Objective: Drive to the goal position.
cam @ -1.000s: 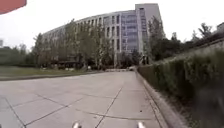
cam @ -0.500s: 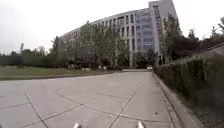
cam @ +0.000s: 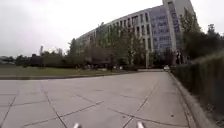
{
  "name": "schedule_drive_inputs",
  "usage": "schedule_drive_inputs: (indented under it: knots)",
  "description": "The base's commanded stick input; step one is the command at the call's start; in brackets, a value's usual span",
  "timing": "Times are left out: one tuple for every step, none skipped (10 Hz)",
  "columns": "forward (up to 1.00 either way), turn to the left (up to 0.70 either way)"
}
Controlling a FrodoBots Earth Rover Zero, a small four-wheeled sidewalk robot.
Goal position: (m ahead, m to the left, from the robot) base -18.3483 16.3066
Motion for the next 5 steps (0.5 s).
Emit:
schedule_drive_inputs:
  knots:
    - [0.00,0.85]
    - [0.00,0.85]
    - [0.00,0.85]
    - [0.00,0.85]
    - [0.00,0.85]
